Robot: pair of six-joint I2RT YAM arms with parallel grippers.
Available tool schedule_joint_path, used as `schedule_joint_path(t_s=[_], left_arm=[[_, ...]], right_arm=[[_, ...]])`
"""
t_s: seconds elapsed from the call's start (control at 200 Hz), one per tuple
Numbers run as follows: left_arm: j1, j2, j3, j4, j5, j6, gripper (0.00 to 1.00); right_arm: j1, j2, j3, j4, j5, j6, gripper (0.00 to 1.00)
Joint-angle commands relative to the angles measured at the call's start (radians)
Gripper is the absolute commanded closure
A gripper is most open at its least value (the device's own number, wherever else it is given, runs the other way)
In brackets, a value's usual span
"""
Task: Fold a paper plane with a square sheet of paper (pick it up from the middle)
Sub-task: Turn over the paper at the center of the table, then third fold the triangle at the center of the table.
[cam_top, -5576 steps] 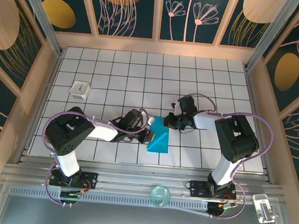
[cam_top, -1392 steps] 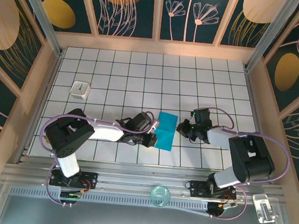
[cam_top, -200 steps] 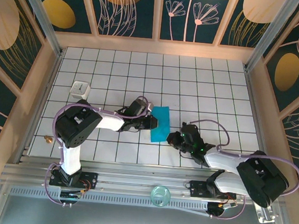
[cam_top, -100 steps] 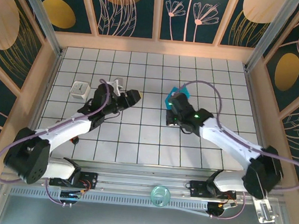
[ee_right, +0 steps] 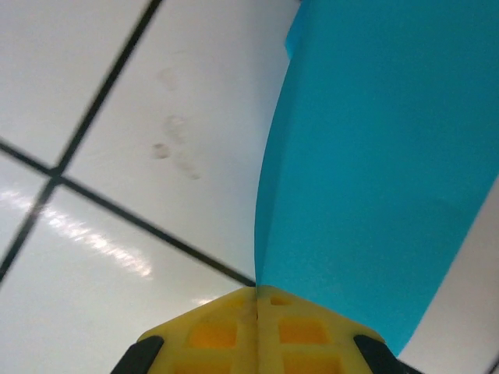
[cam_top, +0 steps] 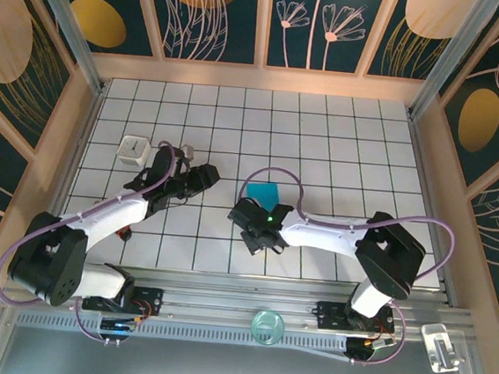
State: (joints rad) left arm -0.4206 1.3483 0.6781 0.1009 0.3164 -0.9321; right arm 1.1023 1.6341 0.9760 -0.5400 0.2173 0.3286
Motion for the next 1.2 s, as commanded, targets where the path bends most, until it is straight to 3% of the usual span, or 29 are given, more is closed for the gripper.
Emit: schedule_joint_path(t_s=[0.0, 0.155, 0.43, 0.701, 0.936, 1.196], left_arm=[[-0.011, 0.041, 0.041, 0.019, 0.112, 0.005, 0.5], [-0.036, 0.152, 0.062, 0.162, 0.235, -0.069, 0.58], [-0.113, 0.403, 0.242, 0.163, 0.31, -0.038, 0.71], [-0.128, 0.557, 0.344, -0.018, 0.28, 0.109, 0.79], [-0.128, 0.63, 0.405, -0.122, 0.25, 0.227, 0.8], [-0.128, 0.68, 0.436, -0.189, 0.243, 0.301, 0.82]], right_arm=[[-0.002, -0.052, -0.044, 0.123, -0.117, -0.025, 1.0], [-0.01, -0.056, -0.072, 0.174, -0.151, -0.022, 1.0], [-0.017, -0.063, -0.109, 0.214, -0.159, 0.002, 1.0], [-0.027, -0.069, -0.114, 0.235, -0.169, -0.002, 0.97], [-0.067, -0.086, -0.125, 0.267, -0.196, -0.027, 0.95], [-0.136, -0.096, -0.146, 0.333, -0.314, -0.069, 0.91]])
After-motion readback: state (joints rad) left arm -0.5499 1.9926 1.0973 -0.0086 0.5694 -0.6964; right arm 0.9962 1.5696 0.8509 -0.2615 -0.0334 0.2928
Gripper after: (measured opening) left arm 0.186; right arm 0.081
